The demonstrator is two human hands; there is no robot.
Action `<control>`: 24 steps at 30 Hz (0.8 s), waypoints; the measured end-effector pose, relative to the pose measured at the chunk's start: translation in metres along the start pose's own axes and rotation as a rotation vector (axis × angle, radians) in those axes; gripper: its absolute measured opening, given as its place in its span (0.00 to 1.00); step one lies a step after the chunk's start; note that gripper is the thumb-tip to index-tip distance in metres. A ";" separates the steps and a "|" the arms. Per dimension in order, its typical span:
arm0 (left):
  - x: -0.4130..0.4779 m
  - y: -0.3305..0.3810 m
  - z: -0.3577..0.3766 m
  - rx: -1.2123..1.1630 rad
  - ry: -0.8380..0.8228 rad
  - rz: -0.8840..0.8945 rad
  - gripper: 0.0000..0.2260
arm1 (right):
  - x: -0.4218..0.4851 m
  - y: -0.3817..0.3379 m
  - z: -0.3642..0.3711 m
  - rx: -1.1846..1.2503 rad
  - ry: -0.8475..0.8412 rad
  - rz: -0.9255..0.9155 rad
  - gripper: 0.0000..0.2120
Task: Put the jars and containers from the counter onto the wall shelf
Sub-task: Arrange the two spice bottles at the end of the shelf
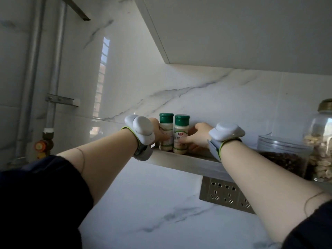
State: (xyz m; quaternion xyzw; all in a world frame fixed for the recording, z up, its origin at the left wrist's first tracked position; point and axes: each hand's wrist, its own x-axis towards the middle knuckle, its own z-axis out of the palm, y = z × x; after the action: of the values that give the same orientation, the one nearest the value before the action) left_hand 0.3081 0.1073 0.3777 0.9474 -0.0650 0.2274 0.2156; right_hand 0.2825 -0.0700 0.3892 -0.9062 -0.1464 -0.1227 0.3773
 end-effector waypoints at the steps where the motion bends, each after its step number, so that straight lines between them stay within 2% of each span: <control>1: 0.003 -0.003 0.001 0.116 0.026 -0.011 0.10 | -0.001 0.000 0.001 -0.016 0.004 0.003 0.16; 3: 0.009 -0.003 0.001 0.247 0.070 -0.019 0.08 | -0.003 -0.002 0.002 -0.052 0.016 -0.001 0.16; 6: 0.012 -0.001 0.003 0.236 0.059 -0.023 0.06 | -0.005 -0.001 0.004 -0.097 0.033 -0.023 0.14; 9: -0.002 0.001 -0.002 -0.014 -0.089 -0.090 0.15 | -0.006 -0.001 0.006 -0.063 0.042 -0.029 0.13; 11: -0.007 0.005 -0.004 -0.065 -0.163 -0.107 0.20 | -0.006 -0.001 0.006 -0.031 0.044 -0.028 0.13; 13: -0.010 0.010 -0.004 -0.038 -0.147 -0.100 0.19 | -0.007 -0.001 0.006 -0.031 0.041 -0.031 0.12; 16: -0.010 0.008 -0.005 -0.185 -0.175 -0.093 0.16 | -0.007 -0.002 0.007 -0.023 0.035 -0.031 0.12; 20: -0.009 0.007 -0.006 -0.196 -0.172 -0.093 0.13 | -0.007 -0.002 0.007 -0.026 0.036 -0.029 0.12; 24: -0.011 0.009 -0.003 -0.116 -0.097 -0.107 0.21 | -0.005 0.000 0.007 -0.048 0.025 -0.046 0.11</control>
State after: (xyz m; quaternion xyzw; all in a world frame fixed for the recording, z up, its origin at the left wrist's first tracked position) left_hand 0.2947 0.1009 0.3785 0.9454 -0.0376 0.1653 0.2784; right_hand 0.2786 -0.0653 0.3827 -0.9097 -0.1595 -0.1464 0.3542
